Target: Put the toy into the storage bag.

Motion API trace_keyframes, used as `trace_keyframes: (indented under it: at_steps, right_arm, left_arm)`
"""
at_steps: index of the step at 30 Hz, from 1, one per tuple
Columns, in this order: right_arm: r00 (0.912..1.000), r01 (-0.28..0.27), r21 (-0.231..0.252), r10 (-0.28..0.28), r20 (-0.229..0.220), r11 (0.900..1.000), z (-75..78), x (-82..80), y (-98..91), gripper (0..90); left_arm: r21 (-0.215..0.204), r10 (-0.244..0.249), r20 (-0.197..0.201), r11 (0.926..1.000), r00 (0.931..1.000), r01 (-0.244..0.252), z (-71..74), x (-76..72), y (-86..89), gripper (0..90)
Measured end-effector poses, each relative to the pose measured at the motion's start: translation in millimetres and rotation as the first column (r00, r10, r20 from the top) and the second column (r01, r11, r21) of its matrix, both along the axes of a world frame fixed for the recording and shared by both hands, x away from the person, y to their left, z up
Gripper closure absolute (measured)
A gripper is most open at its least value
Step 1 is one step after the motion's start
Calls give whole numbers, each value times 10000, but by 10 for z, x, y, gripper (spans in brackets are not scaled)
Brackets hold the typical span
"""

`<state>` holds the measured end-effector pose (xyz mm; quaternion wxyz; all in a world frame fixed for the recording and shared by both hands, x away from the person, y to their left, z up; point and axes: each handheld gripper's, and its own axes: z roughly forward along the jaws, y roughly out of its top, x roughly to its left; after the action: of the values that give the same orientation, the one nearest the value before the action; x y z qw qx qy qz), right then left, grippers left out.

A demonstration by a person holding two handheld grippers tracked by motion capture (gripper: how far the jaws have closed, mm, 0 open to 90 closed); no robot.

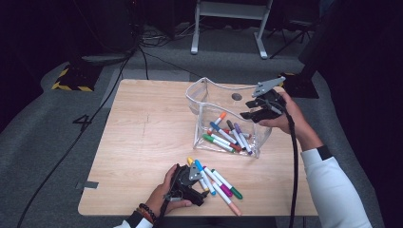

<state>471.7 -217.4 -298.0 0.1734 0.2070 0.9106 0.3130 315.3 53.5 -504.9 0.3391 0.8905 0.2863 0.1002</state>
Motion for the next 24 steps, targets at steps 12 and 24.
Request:
trace_keyframes:
  at_steps: [12,24]
  right_arm:
    - [9796,498,1558,-787,1849,9865,306,-531,-431,447]
    - [9824,-541,2444,77,1868,9682,-130,-1269,-645,401]
  left_arm:
    - [2,-3,2,10000,10000,3,0,0,0,5]
    - [4,-1,5,10000,10000,1,0,0,0,5]
